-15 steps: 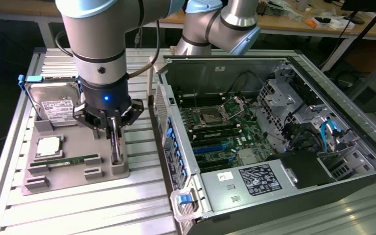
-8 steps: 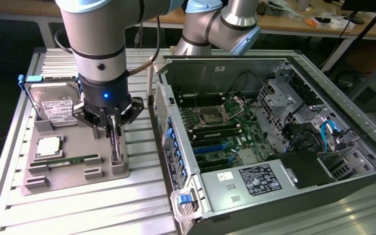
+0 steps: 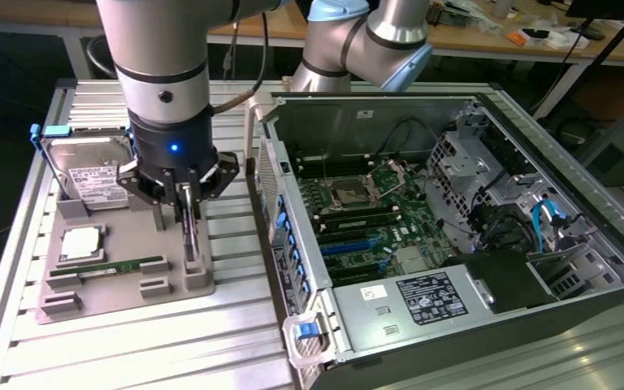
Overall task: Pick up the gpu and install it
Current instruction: 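Pick up the gpu and move the gpu toward the slot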
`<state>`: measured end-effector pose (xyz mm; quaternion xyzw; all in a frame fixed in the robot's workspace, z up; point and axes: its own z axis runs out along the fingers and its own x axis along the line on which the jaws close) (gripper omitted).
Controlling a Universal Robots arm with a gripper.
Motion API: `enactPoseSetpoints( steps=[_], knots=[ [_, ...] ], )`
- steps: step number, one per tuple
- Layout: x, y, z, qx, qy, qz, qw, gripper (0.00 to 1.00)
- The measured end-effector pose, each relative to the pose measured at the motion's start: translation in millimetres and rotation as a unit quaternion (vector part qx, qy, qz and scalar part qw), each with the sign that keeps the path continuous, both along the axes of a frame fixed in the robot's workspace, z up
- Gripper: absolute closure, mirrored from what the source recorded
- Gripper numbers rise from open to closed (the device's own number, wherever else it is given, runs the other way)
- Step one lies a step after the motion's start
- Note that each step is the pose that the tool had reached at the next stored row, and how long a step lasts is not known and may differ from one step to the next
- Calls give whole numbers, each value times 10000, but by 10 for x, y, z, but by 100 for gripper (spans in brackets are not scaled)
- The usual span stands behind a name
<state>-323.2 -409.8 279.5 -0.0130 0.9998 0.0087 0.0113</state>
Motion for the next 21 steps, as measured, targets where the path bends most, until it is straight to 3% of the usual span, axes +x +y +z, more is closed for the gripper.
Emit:
enactPoseSetpoints(
  steps=[9, 13, 21],
  knots=[
    [0, 6, 362, 0, -2, 0, 10000, 73],
    [0, 10, 590, 0, -5, 0, 10000, 73],
    [1, 16, 956, 0, -11, -1, 10000, 73]
  ],
)
